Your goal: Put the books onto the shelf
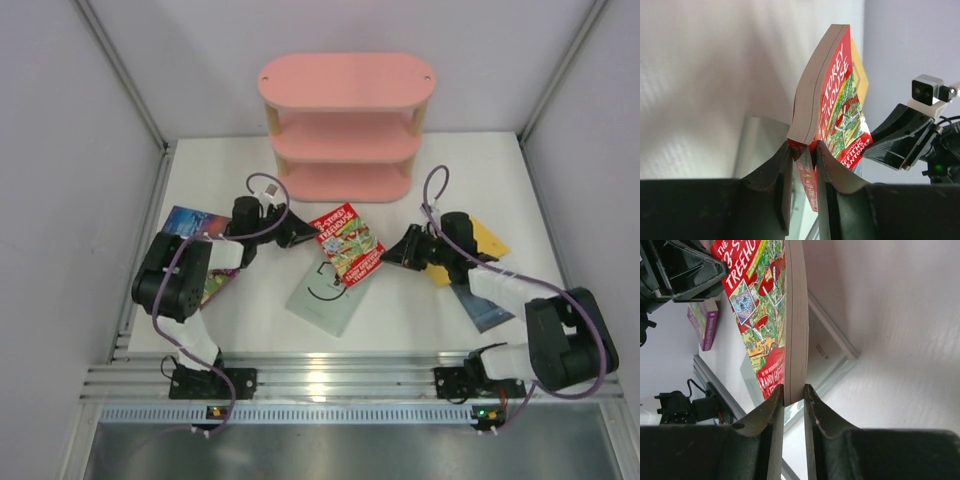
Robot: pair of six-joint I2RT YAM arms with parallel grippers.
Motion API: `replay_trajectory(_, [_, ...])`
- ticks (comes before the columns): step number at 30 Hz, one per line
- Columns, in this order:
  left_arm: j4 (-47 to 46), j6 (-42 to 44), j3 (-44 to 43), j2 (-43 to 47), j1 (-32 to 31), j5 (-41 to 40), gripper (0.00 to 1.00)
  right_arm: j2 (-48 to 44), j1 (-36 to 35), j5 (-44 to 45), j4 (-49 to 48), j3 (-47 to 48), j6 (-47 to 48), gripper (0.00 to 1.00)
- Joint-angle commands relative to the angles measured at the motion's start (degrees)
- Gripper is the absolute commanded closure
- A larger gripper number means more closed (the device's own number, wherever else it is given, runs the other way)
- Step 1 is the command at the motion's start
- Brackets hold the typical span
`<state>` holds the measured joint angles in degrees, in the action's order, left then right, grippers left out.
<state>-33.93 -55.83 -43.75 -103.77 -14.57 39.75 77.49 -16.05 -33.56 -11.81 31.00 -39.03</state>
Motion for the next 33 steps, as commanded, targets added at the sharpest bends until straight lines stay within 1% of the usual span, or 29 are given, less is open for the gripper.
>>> replay_trajectory(1, [-1.5, 1.2, 0.6, 10.6, 0.2, 1.4, 1.0, -8.4, 0.5, 0.7, 3.4, 5.8, 1.6, 1.0])
replay_trajectory(2, [-0.8, 0.9, 0.7, 12.5, 0.2, 1.2, 1.0, -11.3, 0.5, 1.4, 6.8, 6.9, 1.9, 1.0])
replay_trajectory(3, [0.4, 0.5, 0.8, 16.6, 0.2, 1.0, 1.0, -12.6, 0.5, 1.7, 8.2, 9.6, 1.9, 1.0])
replay_trajectory(5, [1.6, -1.2, 0.5, 20.9, 0.1, 0.6, 1.0, -15.9, 0.5, 3.5, 11.3, 13.0, 2.1, 1.0])
replay_trajectory(6, [3.7, -1.7, 0.1, 24.8, 0.1, 0.0, 1.0, -16.5, 0.5, 4.0, 14.6, 17.4, 2.2, 1.0])
replay_trajectory(7, [5.3, -2.4, -1.9, 26.6, 0.1, -1.2, 1.0, -16.8, 0.6, 4.6, 16.3, 20.1, 2.4, 1.0])
replay_trajectory(8, [7.3, -2.6, -3.4, 27.8, 0.1, -1.7, 1.0, -16.2, 0.8, 5.8, 17.9, 23.2, 3.2, 1.0])
replay_trajectory(9, [8.8, -2.9, -5.1, 29.8, 0.1, -2.3, 1.0, -15.7, 0.9, 6.0, 20.7, 29.6, 3.5, 1.0])
replay_trajectory(10, [10.4, -4.0, -8.5, 30.5, 0.1, -2.7, 1.0, -14.8, 1.0, 6.0, 21.5, 32.9, 3.7, 1.0])
replay_trajectory(11, [10.7, -4.8, -10.3, 31.2, 0.1, -3.1, 1.0, -12.5, 1.4, 6.1, 22.3, 39.7, 4.2, 1.0])
replay_trajectory(12, [10.8, -6.8, -12.0, 31.1, 0.1, -3.5, 1.0, -11.1, 1.6, 6.1, 23.6, 43.4, 4.6, 1.0])
replay_trajectory(13, [10.8, -7.8, -15.7, 30.8, 0.1, -4.2, 1.0, -9.5, 2.0, 6.2, 24.2, 46.8, 4.7, 1.0])
replay_trajectory(14, [11.0, -8.6, -17.9, 30.2, 0.1, -5.1, 1.0, -5.9, 2.9, 6.2, 24.5, 53.8, 5.0, 1.0])
replay_trajectory(15, [11.4, -9.4, -20.3, 28.1, 0.1, -5.4, 1.0, -4.0, 3.5, 6.1, 24.8, 57.1, 4.9, 1.0])
replay_trajectory(16, [12.2, -9.7, -25.3, 26.9, 0.1, -5.6, 1.0, -2.1, 4.2, 5.9, 24.7, 60.3, 4.7, 1.0])
replay_trajectory(17, [13.8, -9.8, -27.8, 25.7, 0.1, -6.2, 1.0, 1.9, 5.1, 6.0, 24.8, 66.2, 4.5, 1.0])
replay_trajectory(19, [14.9, -9.8, -34.0, 22.3, 0.1, -7.6, 1.0, 5.7, 5.9, 5.9, 24.3, 71.7, 4.3, 1.0])
replay_trajectory(20, [15.8, -10.0, -35.8, 21.1, 0.1, -8.4, 1.0, 9.1, 6.5, 5.2, 22.3, 74.0, 4.2, 1.0])
replay_trajectory(22, [15.9, -11.2, -40.1, 16.9, 0.1, -10.3, 1.0, 12.8, 7.0, 4.8, 20.7, 80.4, 2.7, 1.0])
replay_trajectory(23, [14.9, -11.9, -41.3, 15.5, 0.1, -10.6, 1.0, 16.8, 7.8, 4.7, 20.2, 85.1, 2.2, 1.0])
replay_trajectory(25, [12.4, -14.5, -43.9, 11.1, 0.1, -11.1, 1.0, 20.6, 8.3, 4.5, 18.4, 88.7, -0.2, 1.0])
replay_trajectory(27, [9.7, -15.7, -45.7, 7.3, 0.1, -11.8, 1.0, 25.3, 8.9, 3.7, 13.0, 91.8, -1.6, 1.0])
replay_trajectory(33, [12.1, -12.4, -58.7, -2.8, 0.1, -13.0, 1.0, 36.0, 11.0, 4.3, 5.7, 99.6, -4.6, 1.0])
